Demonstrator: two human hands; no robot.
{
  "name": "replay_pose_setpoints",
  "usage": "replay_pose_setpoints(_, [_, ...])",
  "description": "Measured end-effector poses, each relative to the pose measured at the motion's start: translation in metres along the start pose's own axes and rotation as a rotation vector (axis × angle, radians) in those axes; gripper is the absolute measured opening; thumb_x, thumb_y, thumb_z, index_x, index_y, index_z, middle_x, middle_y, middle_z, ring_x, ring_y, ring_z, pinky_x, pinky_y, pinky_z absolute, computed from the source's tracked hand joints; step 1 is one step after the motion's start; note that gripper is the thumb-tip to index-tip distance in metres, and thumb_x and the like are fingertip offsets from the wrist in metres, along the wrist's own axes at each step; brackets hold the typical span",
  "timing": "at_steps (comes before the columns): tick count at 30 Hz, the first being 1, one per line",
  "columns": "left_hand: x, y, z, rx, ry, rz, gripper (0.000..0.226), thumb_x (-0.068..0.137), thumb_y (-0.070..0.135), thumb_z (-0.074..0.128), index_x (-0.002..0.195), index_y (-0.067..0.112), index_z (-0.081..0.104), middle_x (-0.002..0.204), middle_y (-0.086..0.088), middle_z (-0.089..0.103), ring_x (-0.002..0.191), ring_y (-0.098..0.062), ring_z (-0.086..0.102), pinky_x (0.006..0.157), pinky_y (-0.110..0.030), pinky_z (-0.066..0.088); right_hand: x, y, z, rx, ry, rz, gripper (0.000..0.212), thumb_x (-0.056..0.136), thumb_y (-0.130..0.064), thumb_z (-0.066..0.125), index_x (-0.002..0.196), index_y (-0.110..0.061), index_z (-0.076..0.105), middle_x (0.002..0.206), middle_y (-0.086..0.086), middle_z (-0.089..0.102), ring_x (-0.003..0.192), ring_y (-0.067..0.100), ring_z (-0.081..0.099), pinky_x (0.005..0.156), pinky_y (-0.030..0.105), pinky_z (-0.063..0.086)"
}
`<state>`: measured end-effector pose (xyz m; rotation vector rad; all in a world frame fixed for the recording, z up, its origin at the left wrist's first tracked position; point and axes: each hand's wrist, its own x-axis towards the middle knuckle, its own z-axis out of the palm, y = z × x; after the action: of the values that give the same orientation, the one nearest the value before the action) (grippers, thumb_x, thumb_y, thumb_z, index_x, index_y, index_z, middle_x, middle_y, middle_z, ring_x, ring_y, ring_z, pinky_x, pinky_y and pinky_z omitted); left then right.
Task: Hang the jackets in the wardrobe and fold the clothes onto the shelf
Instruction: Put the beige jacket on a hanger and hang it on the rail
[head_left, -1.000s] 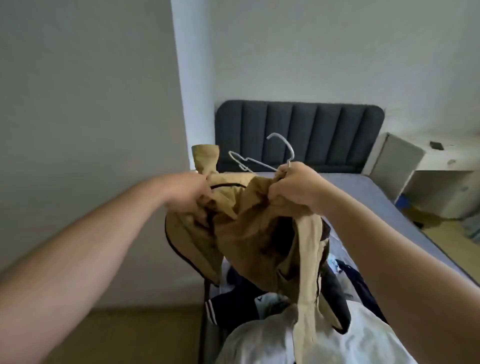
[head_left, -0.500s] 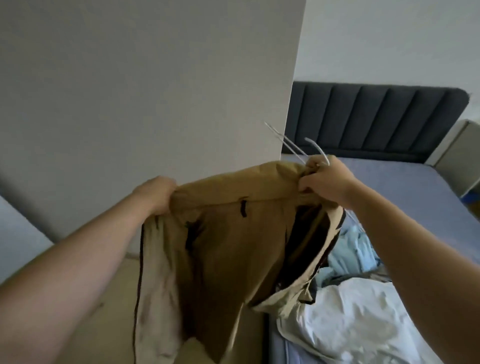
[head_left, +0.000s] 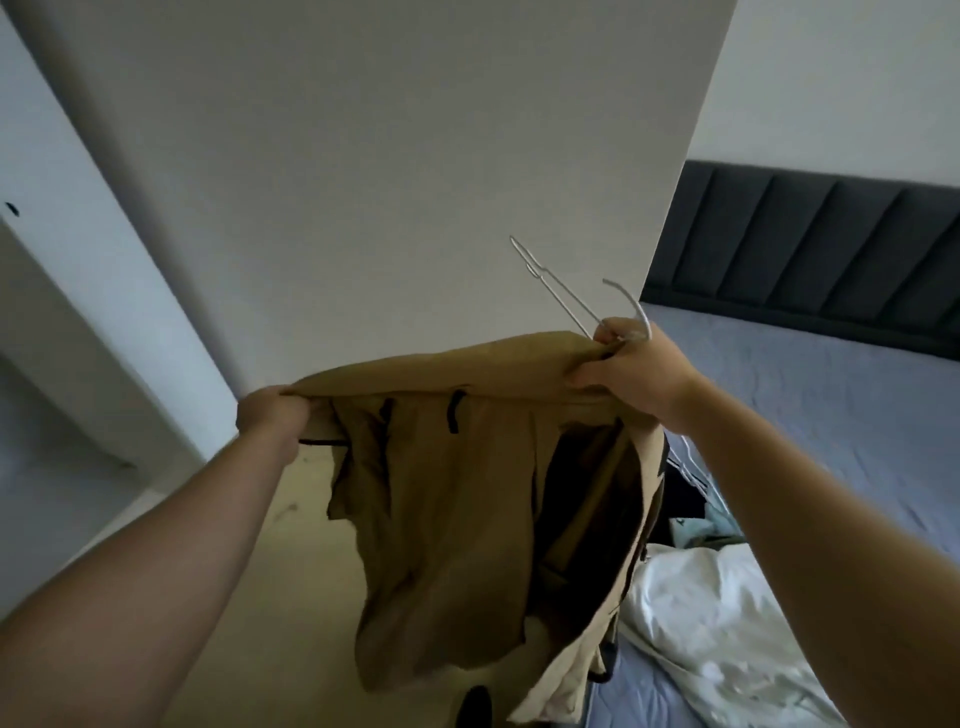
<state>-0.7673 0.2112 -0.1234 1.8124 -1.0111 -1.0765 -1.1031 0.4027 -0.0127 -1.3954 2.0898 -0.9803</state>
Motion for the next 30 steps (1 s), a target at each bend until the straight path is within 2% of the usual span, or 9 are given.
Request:
replay_pose_setpoints(5, [-0.015,-0.017,-0.060,-0.181,0.053,-0.034,0.024,0.078,-0.003,0.070,0.093,0.017,0.070,0.111,-0.010,0.070,0.094,-0.029,0.066,0.081,-0.035,0.056,-0.025,-0.012,0.026,0.048,-0.067,0.015,0.029,0.073,-0.022,0.083,0.068,-0.023,0.055,0.077,0.007,0.057,0.073,0.022,0.053,0.066,0.034,0.044])
replay_pose_setpoints(10, [-0.003,-0.031,-0.114,-0.338,-0.179,-0.193,0.014,0.097,-0.001,0.054,0.087,0.009,0.056,0.139,-0.018,0.056,0.073,-0.012,0.058,0.076,-0.025,0.052,-0.040,-0.043,0.048,0.025,-0.065,-0.035,0.026,0.074,-0.020,0.082,0.071,-0.022,0.056,0.078,0.005,0.058,0.072,0.019,0.054,0.061,0.029,0.042])
replay_pose_setpoints(12, [-0.003,-0.045,-0.124,-0.365,-0.206,-0.226,0.009,0.100,0.012,0.055,0.091,0.013,0.056,0.144,-0.014,0.052,0.086,-0.015,0.059,0.087,-0.030,0.051,-0.045,-0.059,0.062,0.008,-0.089,-0.072,0.028,0.074,-0.019,0.082,0.069,-0.021,0.055,0.074,0.003,0.056,0.069,0.017,0.051,0.059,0.029,0.040])
replay_pose_setpoints(15, [-0.006,-0.067,-0.133,-0.480,-0.305,-0.367,0.018,0.092,0.035,0.067,0.101,0.020,0.064,0.126,-0.002,0.059,0.114,-0.025,0.052,0.101,-0.054,0.040,-0.051,-0.086,0.085,-0.050,-0.116,-0.110,0.027,0.073,-0.019,0.082,0.070,-0.019,0.055,0.073,0.002,0.055,0.067,0.015,0.049,0.056,0.027,0.037])
replay_pose_setpoints(19, [0.005,-0.074,-0.148,-0.678,-0.224,-0.363,0.050,0.092,0.052,0.063,0.130,0.020,0.059,0.128,-0.003,0.061,0.117,-0.026,0.056,0.102,-0.044,0.040,-0.050,-0.109,0.102,-0.010,-0.112,-0.098,0.034,0.068,-0.014,0.084,0.063,-0.019,0.050,0.068,0.001,0.051,0.066,0.017,0.046,0.059,0.029,0.037])
replay_pose_setpoints(21, [0.020,-0.077,-0.159,-0.560,-0.094,-0.302,0.057,0.097,0.049,0.057,0.137,0.010,0.054,0.136,-0.011,0.059,0.124,-0.030,0.058,0.103,-0.042,0.047,-0.047,-0.115,0.109,0.012,-0.111,-0.080,0.032,0.066,-0.013,0.084,0.063,-0.017,0.052,0.069,0.002,0.051,0.067,0.018,0.047,0.062,0.031,0.039])
replay_pose_setpoints(24, [0.032,-0.082,-0.178,0.030,-0.020,-0.101,0.068,0.102,0.058,0.035,0.125,0.000,0.060,0.120,-0.020,0.064,0.108,-0.036,0.061,0.091,-0.042,0.050,-0.044,-0.119,0.124,-0.040,-0.095,-0.108,0.035,0.066,-0.013,0.084,0.062,-0.020,0.050,0.067,0.001,0.051,0.063,0.017,0.046,0.057,0.028,0.036])
replay_pose_setpoints(27, [0.037,-0.070,-0.195,0.182,-0.229,0.062,0.071,0.090,0.073,0.044,0.121,0.010,0.060,0.108,-0.012,0.067,0.098,-0.029,0.065,0.088,-0.039,0.052,-0.045,-0.115,0.138,-0.117,-0.047,-0.132,0.033,0.068,-0.014,0.082,0.063,-0.021,0.050,0.064,0.000,0.051,0.059,0.016,0.045,0.053,0.026,0.032])
replay_pose_setpoints(30, [0.047,-0.062,-0.212,0.234,-0.596,0.034,0.058,0.072,0.038,0.078,0.120,0.007,0.064,0.102,-0.012,0.074,0.095,-0.027,0.071,0.091,-0.040,0.055,-0.044,-0.108,0.149,-0.103,-0.027,-0.075,0.031,0.067,-0.012,0.081,0.063,-0.019,0.052,0.062,0.000,0.051,0.058,0.017,0.046,0.052,0.025,0.033])
